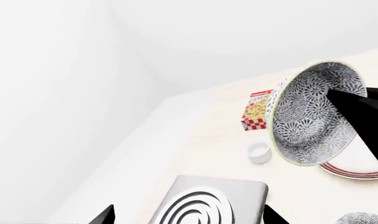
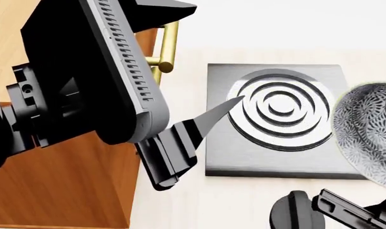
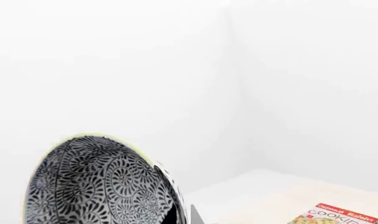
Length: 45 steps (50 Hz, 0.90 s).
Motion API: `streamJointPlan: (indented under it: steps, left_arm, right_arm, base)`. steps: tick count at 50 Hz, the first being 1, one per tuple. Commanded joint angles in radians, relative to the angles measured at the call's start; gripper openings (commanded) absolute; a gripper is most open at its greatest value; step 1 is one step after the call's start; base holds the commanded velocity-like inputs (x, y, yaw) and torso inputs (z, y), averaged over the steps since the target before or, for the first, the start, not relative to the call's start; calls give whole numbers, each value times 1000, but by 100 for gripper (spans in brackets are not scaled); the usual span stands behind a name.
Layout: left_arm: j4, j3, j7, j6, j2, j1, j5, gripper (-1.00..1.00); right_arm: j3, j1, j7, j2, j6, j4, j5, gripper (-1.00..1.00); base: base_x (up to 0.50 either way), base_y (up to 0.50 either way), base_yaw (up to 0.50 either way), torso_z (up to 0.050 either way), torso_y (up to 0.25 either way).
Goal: Pick the akita bowl on the wooden cabinet and place it on the plate.
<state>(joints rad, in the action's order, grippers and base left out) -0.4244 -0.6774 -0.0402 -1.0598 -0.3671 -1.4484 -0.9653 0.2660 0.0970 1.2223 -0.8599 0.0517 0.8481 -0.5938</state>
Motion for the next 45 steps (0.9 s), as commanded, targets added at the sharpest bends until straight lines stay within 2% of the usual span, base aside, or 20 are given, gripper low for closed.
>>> streamJointPlan:
  steps: [1, 5, 9, 10, 11, 13, 21, 27, 33, 45]
  left_arm:
    - [17, 14, 20, 2, 3, -2, -4, 100]
    - [-3, -23, 30, -4, -4, -14, 32, 100]
    - [9, 6, 38, 7, 6, -5, 10, 100]
    - [7, 6, 37, 9, 5, -3, 10, 100]
    - [7, 6, 39, 8, 5, -3, 9, 100]
    - [7, 10, 42, 6, 6, -4, 4, 100]
    - [1, 7, 45, 9, 2, 0, 3, 100]
    - [2, 4, 46, 15, -1, 3, 6, 100]
    - [-2, 3, 48, 22, -10, 12, 10, 100]
    - [1, 2, 45, 41, -20, 28, 16, 100]
  right_arm:
    - [-108, -75, 85, -4, -50, 4, -42, -100]
    - [-135, -75, 104, -5, -53, -4, -107, -100]
    - [-158, -94, 108, -2, -75, -1, -88, -100]
    - [-179, -101, 174, -11, -33, 7, -116, -100]
    - [-181, -115, 116, -12, -85, 3, -91, -100]
    - [-185, -119, 111, -20, -82, 3, -104, -100]
    - [-276, -217, 151, -38, -116, 29, -124, -100]
    - [-368, -333, 85, 3, -259, 0, -174, -100]
    - [-417, -382, 6, 28, -364, -28, -257, -100]
    - [-441, -390, -113, 48, -474, -68, -412, -100]
  base:
    - [0, 0, 0, 0, 0]
    - [0, 0, 0, 0, 0]
    - [0, 0, 0, 0, 0]
    - [0, 0, 0, 0, 0]
    - [0, 0, 0, 0, 10]
    - [0, 0, 0, 5, 0]
    - [0, 0, 0, 0, 0]
    - [0, 0, 0, 0, 0]
    - [0, 0, 0, 0, 0]
    - [0, 0, 0, 0, 0]
